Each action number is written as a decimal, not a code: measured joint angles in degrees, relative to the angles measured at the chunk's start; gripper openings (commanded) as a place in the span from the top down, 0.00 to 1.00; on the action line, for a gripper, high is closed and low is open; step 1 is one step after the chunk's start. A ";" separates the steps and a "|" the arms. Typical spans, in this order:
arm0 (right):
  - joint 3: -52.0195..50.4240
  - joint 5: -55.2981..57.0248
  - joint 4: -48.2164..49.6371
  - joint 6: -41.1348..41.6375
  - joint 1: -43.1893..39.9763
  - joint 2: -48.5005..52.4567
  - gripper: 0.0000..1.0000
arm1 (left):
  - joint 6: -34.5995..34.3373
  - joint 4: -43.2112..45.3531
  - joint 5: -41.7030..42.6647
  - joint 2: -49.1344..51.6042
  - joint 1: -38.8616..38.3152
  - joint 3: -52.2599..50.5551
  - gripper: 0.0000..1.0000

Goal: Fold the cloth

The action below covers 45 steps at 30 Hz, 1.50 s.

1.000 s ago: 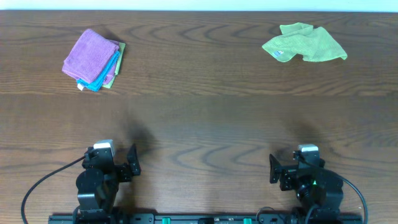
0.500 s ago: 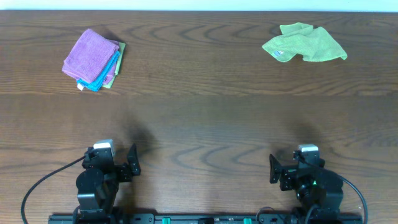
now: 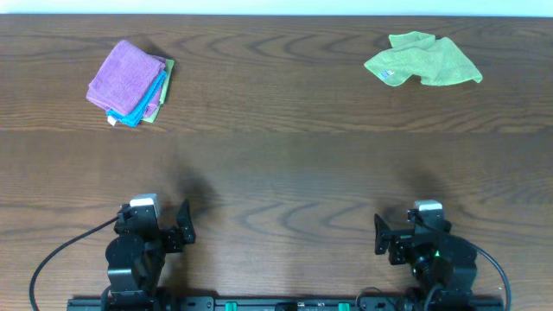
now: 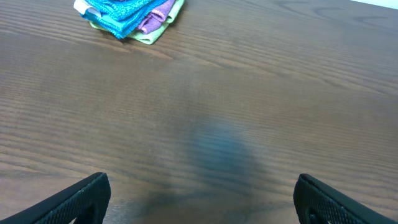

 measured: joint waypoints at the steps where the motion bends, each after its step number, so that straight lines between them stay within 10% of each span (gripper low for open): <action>1: 0.00 -0.02 0.00 0.00 0.00 0.00 0.01 | 0.00 0.00 0.00 0.00 0.00 0.00 0.05; 23: -0.66 -11.58 29.00 28.04 -0.02 3.13 0.01 | 0.00 -0.02 0.00 0.00 0.00 0.00 0.04; 32: 2.43 -9.27 49.64 28.74 -0.02 36.74 0.01 | 0.00 0.02 0.00 0.02 0.00 0.00 0.04; 45: 34.67 -9.01 49.79 23.85 -0.90 78.66 0.01 | 0.00 0.04 0.00 0.00 0.00 0.00 0.05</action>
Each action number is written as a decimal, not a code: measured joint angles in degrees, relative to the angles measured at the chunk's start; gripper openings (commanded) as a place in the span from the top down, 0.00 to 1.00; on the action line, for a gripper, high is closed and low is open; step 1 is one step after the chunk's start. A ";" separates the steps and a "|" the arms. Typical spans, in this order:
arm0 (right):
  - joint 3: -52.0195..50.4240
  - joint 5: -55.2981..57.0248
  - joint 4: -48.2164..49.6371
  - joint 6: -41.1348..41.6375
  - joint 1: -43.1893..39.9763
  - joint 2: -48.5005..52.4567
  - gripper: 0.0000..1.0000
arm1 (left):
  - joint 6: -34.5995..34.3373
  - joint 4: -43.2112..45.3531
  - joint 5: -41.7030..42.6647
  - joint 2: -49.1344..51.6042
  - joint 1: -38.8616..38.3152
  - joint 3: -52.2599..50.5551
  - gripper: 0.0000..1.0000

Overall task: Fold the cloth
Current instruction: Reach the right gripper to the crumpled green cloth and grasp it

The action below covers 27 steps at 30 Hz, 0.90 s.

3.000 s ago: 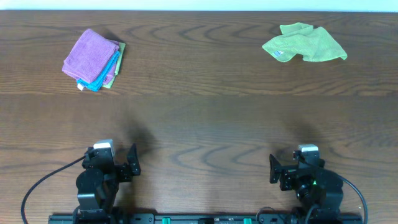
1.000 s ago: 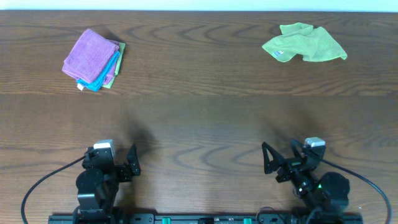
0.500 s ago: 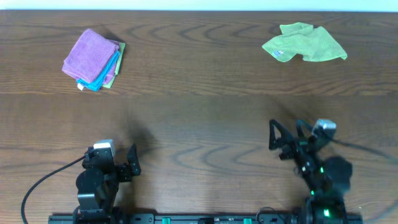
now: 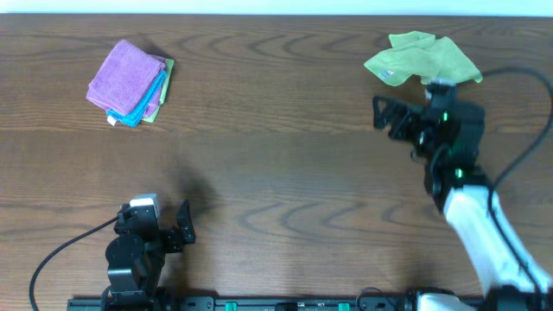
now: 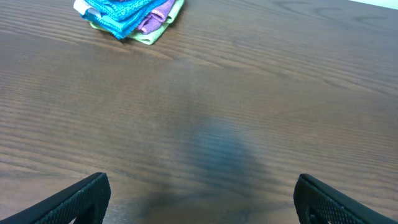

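Note:
The crumpled green cloth (image 4: pixel 415 60) lies at the far right of the table. My right gripper (image 4: pixel 423 111) has reached out to its near edge and hangs open just in front of it, the wrist covering part of the cloth's lower right. Back at the near left, my left gripper (image 4: pixel 154 223) is parked low over bare wood. In the left wrist view the left gripper (image 5: pixel 202 183) is open, its black fingers (image 5: pixel 87 193) wide apart with nothing between them.
A stack of folded cloths (image 4: pixel 130 82), purple on top with blue and green beneath, sits at the far left; it also shows as the stack (image 5: pixel 127 15) at the top of the left wrist view. The brown wooden table (image 4: pixel 276 173) stretches between both cloth piles.
My right arm has left its parked place at the near right and now stands extended at the green cloth's near edge. The left arm and both cloth piles are unchanged.

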 measured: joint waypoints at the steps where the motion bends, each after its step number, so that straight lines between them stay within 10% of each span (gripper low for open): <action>1: 2.78 0.00 -0.68 -0.02 -0.55 2.56 0.01 | 0.00 0.00 -0.02 0.00 0.00 0.00 0.05; 13: 33.14 9.94 -15.17 -2.08 -5.25 25.14 0.01 | 0.00 0.00 0.00 0.00 0.00 0.00 0.05; 27: 36.00 20.00 -11.02 -1.46 -5.84 37.16 0.01 | 0.00 0.00 0.00 0.00 0.00 0.00 0.05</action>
